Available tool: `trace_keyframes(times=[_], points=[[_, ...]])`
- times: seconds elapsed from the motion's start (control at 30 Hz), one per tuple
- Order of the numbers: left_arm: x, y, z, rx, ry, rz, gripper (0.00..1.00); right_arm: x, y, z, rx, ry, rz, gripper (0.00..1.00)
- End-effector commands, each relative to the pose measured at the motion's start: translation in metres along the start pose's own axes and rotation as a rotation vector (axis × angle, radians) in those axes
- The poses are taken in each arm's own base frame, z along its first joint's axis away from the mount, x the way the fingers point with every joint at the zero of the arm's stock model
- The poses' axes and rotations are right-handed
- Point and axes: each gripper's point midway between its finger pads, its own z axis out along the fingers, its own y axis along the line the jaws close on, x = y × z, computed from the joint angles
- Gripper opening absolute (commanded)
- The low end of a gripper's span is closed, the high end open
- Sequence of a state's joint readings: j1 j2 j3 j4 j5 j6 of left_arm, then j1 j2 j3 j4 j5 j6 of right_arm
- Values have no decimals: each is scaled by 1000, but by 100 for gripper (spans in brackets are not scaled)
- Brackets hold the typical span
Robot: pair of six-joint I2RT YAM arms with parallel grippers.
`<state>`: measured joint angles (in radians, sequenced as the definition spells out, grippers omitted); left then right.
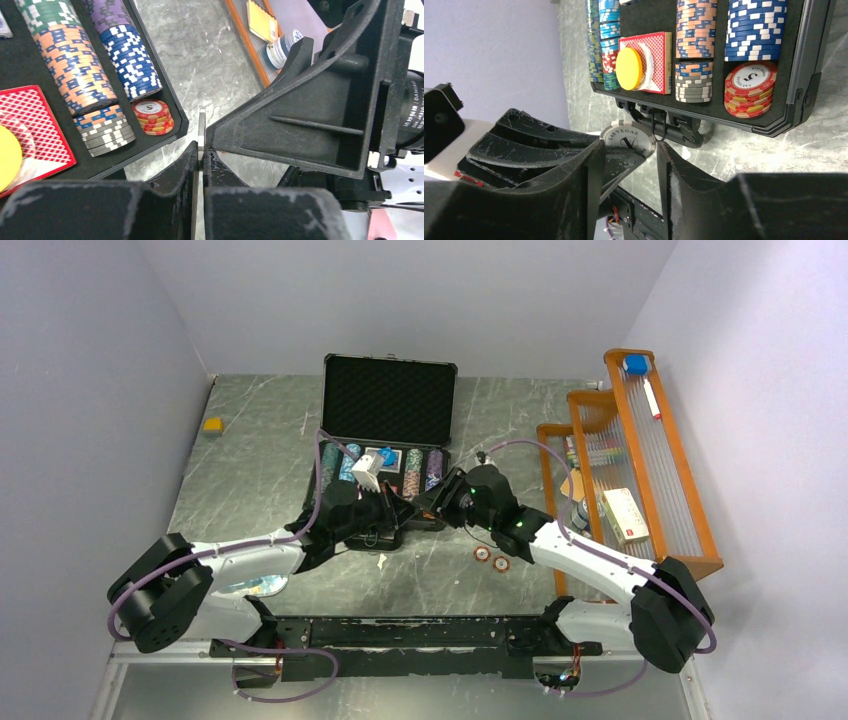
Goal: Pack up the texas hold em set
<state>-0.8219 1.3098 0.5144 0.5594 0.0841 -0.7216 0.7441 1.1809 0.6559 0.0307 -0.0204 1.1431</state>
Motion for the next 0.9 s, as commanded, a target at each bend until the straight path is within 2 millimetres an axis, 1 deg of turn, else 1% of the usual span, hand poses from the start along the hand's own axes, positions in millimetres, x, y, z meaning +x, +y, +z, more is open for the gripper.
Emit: trace_keyframes(times=[0.0,0.1,0.17,0.3,0.4,0.47,0.5,0.53,0.67,0.77,0.87], points=[[-18,-6,2,10,-57,59,7,-1,0,-1,-13,5,-9,51],[-18,-6,0,3,-38,100,7,-15,-3,-4,7,-34,-47,62],[-19,-7,-4,-2,-28,129,7,-29,-5,-9,21,-79,-68,67],[-22,-12,-11,1,14,229,7,-60,-19,-21,56,-176,-73,70],[-20,-9,-14,-24,91,329,7,-74,-31,-29,71,-209,-72,70],[-20,-5,-14,-46,150,425,7,-78,-39,-32,77,-213,-68,70],[-19,-4,-15,-52,189,462,7,-77,-42,-33,75,-205,-72,70],[-20,-5,-15,-51,222,507,7,-82,-49,-35,86,-215,-59,70],[-17,-5,-17,-30,378,656,7,-81,-70,-38,103,-203,-26,70],[-7,-2,-15,3,493,718,7,-79,-81,-38,102,-183,1,70],[1,5,-9,7,584,748,7,-75,-88,-39,98,-162,17,70]])
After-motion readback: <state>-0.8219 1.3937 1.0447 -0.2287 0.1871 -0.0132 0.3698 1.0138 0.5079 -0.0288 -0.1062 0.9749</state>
